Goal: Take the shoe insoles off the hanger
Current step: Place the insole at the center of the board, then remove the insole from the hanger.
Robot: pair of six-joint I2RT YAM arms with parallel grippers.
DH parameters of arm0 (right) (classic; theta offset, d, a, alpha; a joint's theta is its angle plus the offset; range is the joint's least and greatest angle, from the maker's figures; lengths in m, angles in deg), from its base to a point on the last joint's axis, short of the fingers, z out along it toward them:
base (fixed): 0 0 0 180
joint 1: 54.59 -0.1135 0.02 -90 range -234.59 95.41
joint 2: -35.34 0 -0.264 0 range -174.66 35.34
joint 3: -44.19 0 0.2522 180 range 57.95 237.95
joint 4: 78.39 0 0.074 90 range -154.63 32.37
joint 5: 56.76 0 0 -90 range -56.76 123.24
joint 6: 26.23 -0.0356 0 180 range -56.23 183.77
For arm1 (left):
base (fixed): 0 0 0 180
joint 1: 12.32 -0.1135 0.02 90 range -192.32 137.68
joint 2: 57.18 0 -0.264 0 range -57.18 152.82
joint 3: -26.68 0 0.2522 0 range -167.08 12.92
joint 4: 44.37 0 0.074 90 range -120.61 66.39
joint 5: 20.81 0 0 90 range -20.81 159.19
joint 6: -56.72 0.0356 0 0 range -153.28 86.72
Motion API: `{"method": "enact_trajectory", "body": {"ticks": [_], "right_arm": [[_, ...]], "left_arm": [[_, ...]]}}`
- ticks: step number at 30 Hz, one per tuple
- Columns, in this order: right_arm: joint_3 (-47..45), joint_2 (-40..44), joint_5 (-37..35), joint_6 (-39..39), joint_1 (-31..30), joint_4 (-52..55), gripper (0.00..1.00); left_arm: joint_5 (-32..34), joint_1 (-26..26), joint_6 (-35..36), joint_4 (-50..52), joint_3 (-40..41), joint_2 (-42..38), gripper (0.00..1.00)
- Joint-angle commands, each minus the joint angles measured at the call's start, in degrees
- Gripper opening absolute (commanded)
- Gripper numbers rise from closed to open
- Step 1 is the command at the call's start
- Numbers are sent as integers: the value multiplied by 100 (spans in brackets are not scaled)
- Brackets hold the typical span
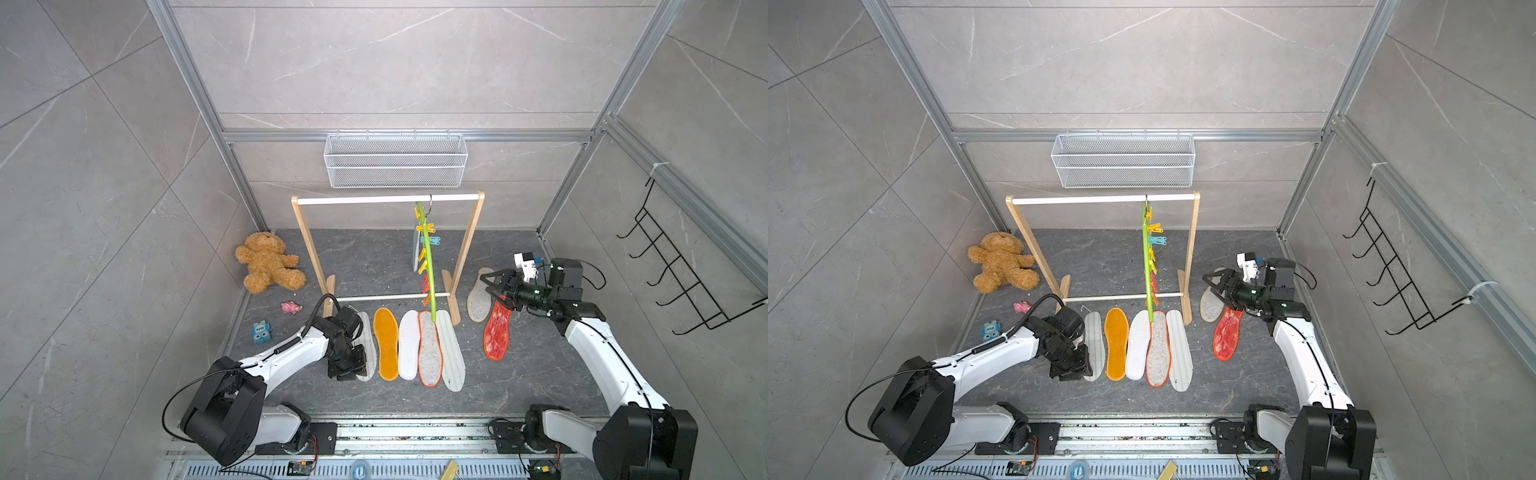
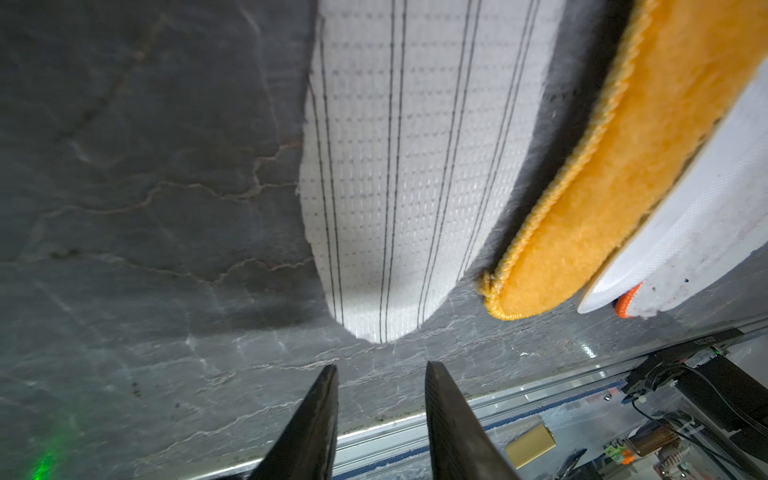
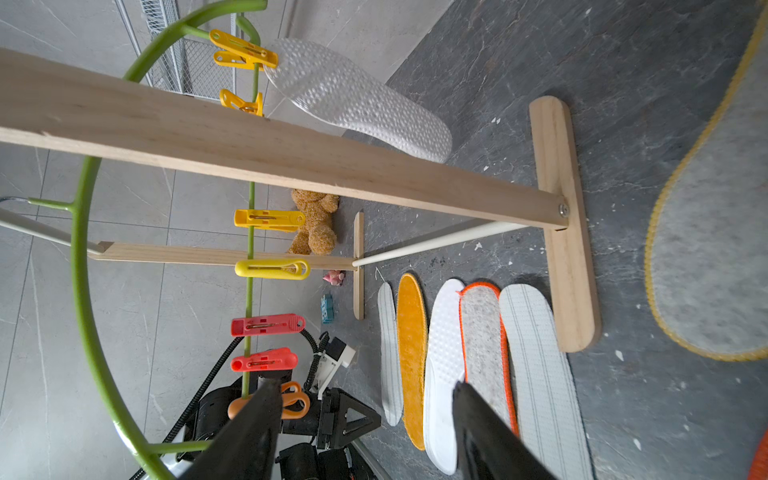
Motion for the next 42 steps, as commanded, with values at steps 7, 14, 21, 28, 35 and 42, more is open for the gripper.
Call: {"method": "enact_trajectory", "body": {"ticks": [7, 14, 21, 28, 35, 42], "right_arm": [[-123, -69, -37, 64, 8, -71, 69], [-322, -76, -370, 170, 8, -13, 68], [-481, -28, -702, 357, 14, 183, 68], [-466, 144, -975, 406, 149, 320, 71], [-419, 308, -1087, 391, 453, 381, 73], [-333, 475, -1123, 246, 568, 370, 74]], "left_arm": [[541, -29, 131, 700, -593, -523, 38], [1105, -25, 422, 640, -1012, -971, 38], [1474, -20, 589, 18, -1209, -1234, 47], [1631, -26, 755, -774, -1188, -1404, 66], [1769, -22, 907, -1557, -1103, -1522, 71], [1776, -21, 1146, -2861, -749, -1590, 73]]}}
